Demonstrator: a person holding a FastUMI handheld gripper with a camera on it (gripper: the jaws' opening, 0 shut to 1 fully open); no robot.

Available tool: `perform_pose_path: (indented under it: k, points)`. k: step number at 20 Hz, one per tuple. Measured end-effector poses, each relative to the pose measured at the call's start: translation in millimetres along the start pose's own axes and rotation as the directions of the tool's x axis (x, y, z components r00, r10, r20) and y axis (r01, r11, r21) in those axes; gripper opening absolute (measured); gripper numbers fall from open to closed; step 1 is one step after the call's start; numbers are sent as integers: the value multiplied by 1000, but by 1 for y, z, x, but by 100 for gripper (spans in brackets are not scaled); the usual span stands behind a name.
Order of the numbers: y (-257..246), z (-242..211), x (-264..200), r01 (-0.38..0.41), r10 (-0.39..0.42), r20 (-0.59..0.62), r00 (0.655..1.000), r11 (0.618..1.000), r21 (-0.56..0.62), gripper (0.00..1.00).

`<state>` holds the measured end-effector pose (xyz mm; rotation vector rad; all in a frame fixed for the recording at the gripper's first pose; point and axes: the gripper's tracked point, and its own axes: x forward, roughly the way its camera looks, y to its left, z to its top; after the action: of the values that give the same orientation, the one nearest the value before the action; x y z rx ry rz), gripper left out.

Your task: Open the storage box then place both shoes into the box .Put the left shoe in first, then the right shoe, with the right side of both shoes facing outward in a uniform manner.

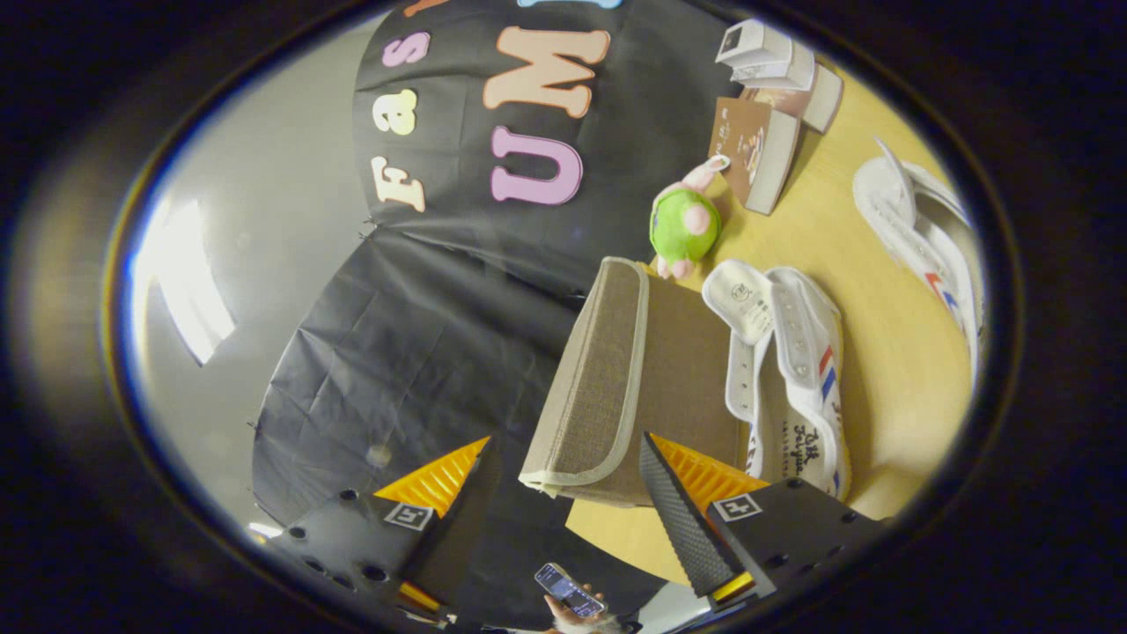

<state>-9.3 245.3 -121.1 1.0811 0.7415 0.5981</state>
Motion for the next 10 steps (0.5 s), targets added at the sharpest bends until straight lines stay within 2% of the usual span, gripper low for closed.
perform_pose_path:
  k: [3,10]
  points:
    - [-8,-10,13,5,-2,-42,999,997,80,99]
    - [-3,-12,29,-51,65,-59,996,976,210,98]
